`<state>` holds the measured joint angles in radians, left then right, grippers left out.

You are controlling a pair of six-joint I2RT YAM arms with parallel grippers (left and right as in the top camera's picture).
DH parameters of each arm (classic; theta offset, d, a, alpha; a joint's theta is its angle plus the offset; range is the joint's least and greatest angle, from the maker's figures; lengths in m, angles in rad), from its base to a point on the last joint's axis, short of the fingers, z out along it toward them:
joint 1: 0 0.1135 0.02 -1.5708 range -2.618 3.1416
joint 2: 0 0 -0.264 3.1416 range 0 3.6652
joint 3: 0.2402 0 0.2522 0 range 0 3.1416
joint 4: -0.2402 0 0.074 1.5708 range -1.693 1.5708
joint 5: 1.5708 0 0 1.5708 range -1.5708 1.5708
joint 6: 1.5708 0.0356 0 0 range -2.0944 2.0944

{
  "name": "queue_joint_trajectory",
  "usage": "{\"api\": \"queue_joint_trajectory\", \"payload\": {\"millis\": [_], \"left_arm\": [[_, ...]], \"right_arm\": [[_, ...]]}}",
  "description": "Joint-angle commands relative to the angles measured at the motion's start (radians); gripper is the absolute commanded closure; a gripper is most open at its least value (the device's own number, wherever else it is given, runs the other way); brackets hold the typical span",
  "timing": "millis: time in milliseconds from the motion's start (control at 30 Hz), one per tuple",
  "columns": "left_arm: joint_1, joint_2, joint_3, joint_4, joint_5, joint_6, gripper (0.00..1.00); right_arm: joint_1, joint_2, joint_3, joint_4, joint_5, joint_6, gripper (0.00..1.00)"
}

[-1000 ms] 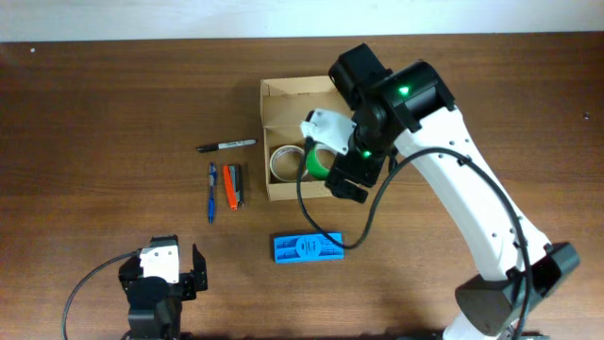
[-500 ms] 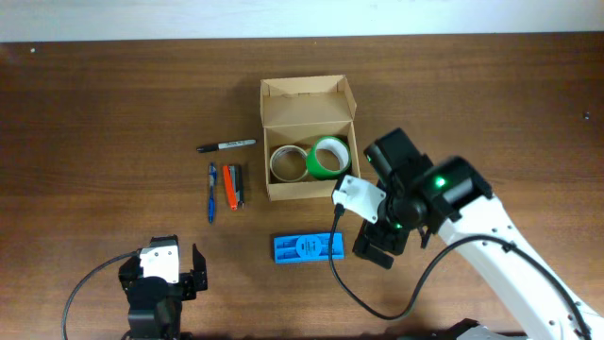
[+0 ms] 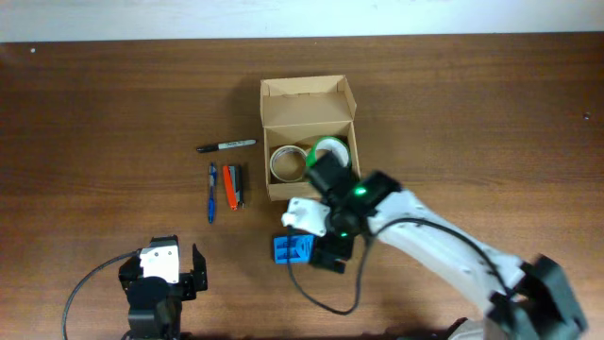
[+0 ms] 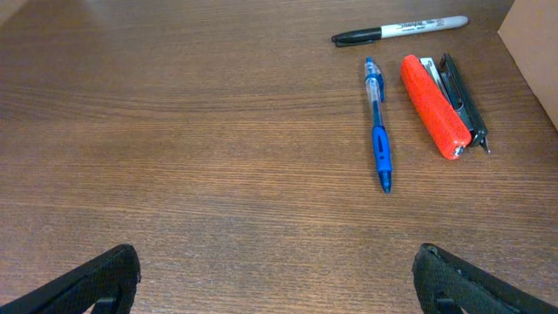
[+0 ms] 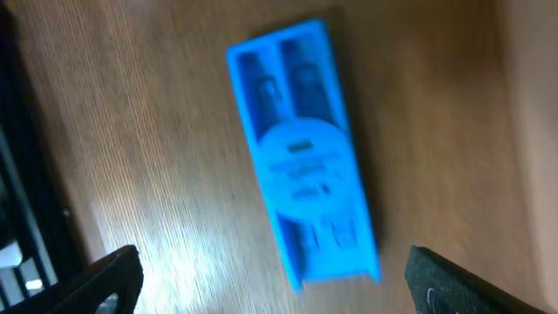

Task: Pack container
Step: 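Move the right gripper to the blue duster and grasp it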

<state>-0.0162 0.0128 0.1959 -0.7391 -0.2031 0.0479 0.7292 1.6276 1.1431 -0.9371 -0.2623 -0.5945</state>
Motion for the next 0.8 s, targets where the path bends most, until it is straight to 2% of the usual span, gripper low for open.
{"api": "queue_joint_trajectory", "payload": {"millis": [0,267,567,767], "left_arm": [[0.006,-0.007,-0.006,0.002,-0.011,-0.01,0.01],[0.006,-0.007,-0.006,0.002,-0.011,-0.01,0.0],[0.006,-0.007,-0.006,0.002,-0.011,-0.01,0.0],[0.006,-0.007,-0.006,0.002,-0.011,-0.01,0.01]], "right_arm": [[0.053,0.083,-0.008,0.022,-0.014,0.008,0.02],[0.069,0.179,-0.008,0.041,-0.005,0.008,0.01],[0.069,0.188,-0.008,0.098,0.27,0.008,0.01],[0.069,0.188,-0.008,0.107,0.282,0.0,0.01]]}}
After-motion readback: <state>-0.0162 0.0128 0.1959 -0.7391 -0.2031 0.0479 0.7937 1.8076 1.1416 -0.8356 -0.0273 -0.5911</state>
